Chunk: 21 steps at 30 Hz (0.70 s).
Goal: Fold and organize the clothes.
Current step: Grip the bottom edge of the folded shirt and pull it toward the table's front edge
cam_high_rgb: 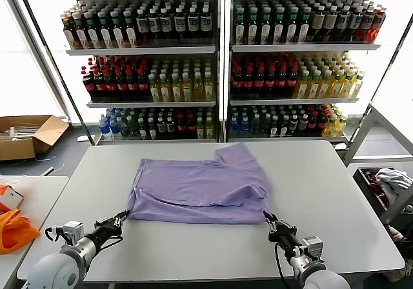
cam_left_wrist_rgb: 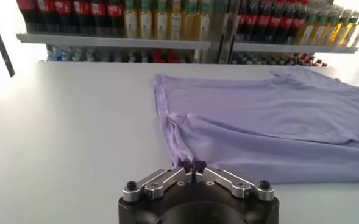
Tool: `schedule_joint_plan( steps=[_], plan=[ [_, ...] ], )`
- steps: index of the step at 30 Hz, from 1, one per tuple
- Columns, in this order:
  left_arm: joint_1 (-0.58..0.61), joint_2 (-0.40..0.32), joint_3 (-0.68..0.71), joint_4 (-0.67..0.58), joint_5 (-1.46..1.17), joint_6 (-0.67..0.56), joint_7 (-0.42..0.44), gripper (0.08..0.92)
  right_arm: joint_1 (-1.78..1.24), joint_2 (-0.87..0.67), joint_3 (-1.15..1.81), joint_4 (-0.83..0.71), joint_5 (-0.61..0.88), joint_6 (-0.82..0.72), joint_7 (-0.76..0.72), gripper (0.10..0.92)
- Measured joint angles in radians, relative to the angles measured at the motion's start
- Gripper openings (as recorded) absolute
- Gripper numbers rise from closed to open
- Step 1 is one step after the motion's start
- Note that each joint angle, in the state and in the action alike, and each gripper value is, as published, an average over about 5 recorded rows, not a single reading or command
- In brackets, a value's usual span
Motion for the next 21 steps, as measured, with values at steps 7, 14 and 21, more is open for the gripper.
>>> schedule_joint_plan(
  steps=[7, 14, 21],
  plan=[
    [0.055, -0.008, -0.021, -0.033, 0.002, 0.002, -0.004, 0.084, -0.041, -0.025, 0.016, 0.03, 0.001, 0.004, -0.009, 0.124],
    [0.138, -0.012, -0.091, -0.104, -0.017, 0.022, -0.008, 0.085, -0.098, -0.052, 0.017, 0.087, -0.006, -0.003, -0.006, 0.124],
    [0.253, -0.037, -0.177, -0.175, -0.017, 0.027, -0.004, 0.086, -0.154, -0.065, 0.021, 0.138, -0.014, -0.01, 0.001, 0.124]
  ],
)
